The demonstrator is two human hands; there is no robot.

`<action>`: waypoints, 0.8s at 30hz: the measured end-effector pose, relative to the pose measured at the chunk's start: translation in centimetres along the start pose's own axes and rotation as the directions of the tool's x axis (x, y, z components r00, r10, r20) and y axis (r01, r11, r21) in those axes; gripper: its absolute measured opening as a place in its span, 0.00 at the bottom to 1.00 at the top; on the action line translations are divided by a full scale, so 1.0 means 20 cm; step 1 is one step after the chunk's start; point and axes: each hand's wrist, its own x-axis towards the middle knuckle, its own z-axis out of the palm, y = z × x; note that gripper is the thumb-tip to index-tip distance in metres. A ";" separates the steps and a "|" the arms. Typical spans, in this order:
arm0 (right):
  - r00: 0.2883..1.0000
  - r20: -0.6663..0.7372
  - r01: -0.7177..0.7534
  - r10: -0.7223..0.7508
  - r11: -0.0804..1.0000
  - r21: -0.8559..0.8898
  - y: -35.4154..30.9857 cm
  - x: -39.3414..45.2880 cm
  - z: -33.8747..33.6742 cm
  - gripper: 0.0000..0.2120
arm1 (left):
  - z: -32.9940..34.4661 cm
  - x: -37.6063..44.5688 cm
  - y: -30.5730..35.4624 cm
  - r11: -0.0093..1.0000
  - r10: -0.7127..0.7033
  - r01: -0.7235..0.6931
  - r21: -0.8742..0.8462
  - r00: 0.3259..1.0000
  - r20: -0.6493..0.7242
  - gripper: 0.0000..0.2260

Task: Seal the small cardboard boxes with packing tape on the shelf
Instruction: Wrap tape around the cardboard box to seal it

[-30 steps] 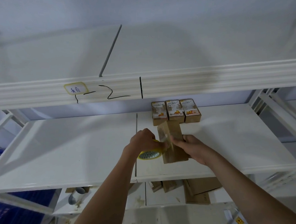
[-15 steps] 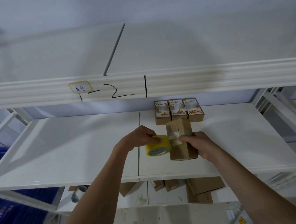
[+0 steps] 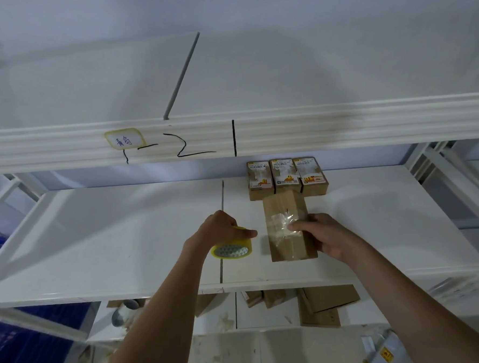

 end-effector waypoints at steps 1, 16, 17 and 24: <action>1.000 0.017 -0.005 0.004 1.000 0.018 0.01 0.00 0.00 0.20 | 0.00 0.00 0.01 1.000 0.007 -0.007 0.003 1.000 0.004 0.25; 0.997 -0.071 0.032 -0.032 0.999 -0.002 0.09 0.05 0.09 0.34 | 0.06 0.05 0.09 0.996 0.071 -0.070 0.053 0.997 -0.004 0.28; 0.995 -0.090 0.028 -0.033 0.998 -0.060 0.09 0.06 0.09 0.32 | 0.06 0.06 0.08 0.995 0.065 -0.066 0.078 0.998 0.009 0.28; 0.988 -0.144 -0.068 0.054 0.993 -0.094 0.14 0.10 0.04 0.25 | 0.11 0.10 0.01 0.990 0.013 -0.020 0.137 0.999 0.051 0.30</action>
